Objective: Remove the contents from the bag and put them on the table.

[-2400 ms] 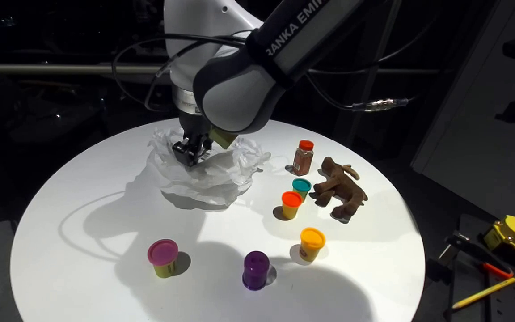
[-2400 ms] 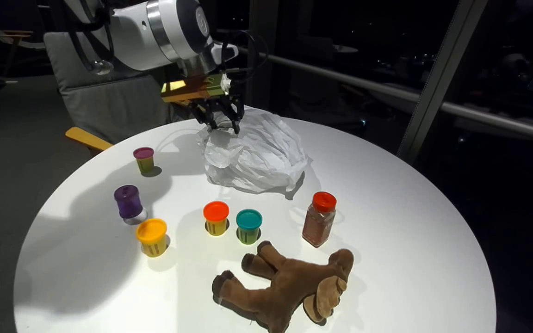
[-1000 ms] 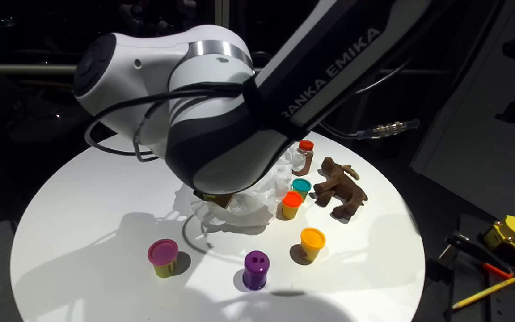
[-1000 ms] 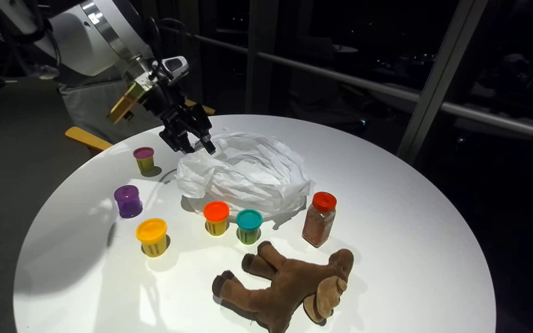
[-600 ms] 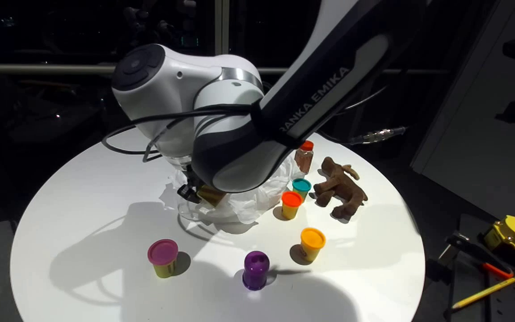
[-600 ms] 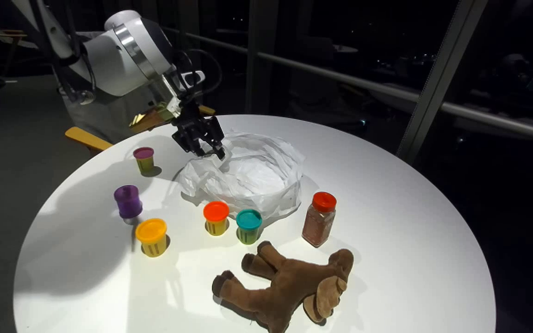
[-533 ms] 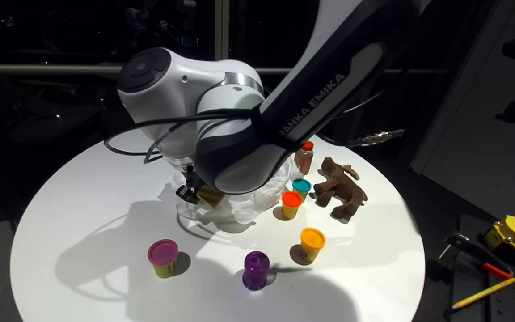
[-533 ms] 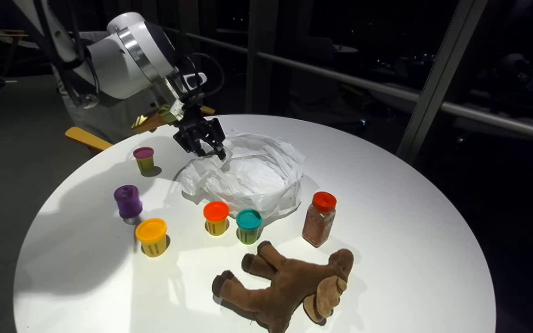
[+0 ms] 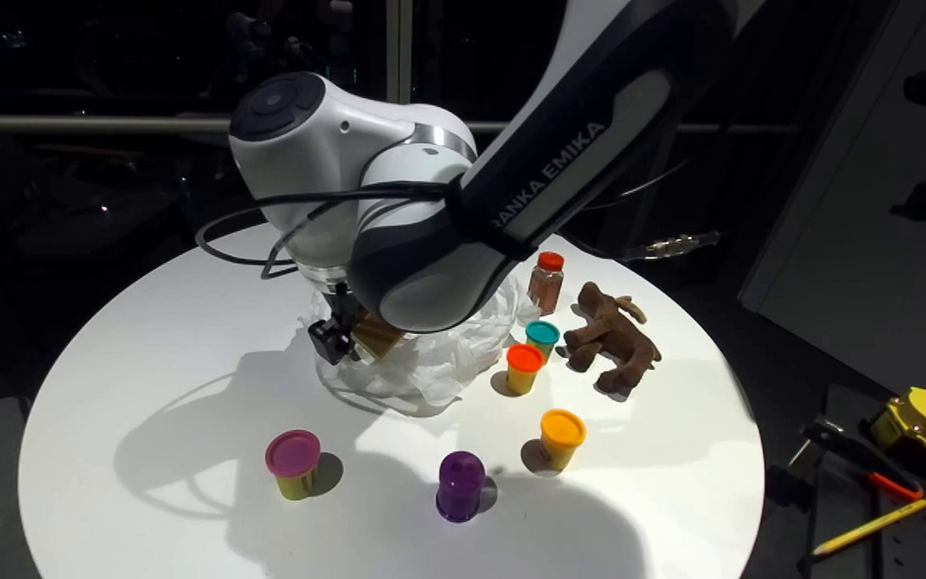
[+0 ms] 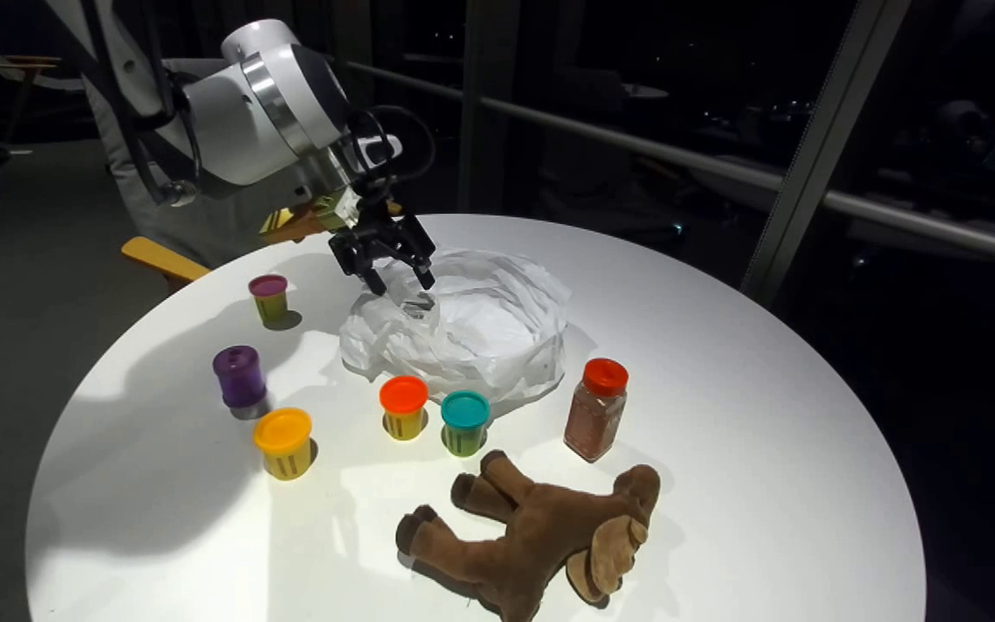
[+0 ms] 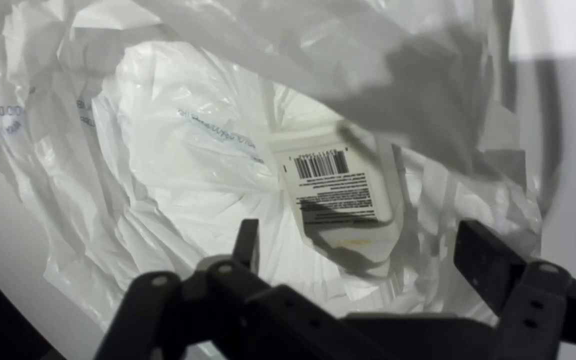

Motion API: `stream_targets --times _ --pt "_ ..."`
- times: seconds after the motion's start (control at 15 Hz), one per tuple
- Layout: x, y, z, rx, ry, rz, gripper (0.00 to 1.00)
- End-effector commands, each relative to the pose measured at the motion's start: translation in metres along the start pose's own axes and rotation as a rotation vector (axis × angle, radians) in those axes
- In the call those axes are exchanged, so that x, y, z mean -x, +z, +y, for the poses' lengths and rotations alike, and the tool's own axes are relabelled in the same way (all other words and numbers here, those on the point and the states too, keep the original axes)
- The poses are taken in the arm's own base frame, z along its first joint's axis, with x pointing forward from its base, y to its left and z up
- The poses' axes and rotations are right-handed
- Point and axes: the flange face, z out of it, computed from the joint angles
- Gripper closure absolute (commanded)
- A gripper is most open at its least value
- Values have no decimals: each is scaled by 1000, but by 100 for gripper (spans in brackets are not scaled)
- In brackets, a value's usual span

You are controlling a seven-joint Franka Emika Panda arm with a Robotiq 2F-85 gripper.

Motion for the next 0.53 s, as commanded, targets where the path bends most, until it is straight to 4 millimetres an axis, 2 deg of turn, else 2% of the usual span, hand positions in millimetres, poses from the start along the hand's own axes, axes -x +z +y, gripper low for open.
stream_targets --times 0.0,0.47 --pt "-17 -7 14 -50 56 19 0" --pt "-26 -6 51 -61 145 -8 0"
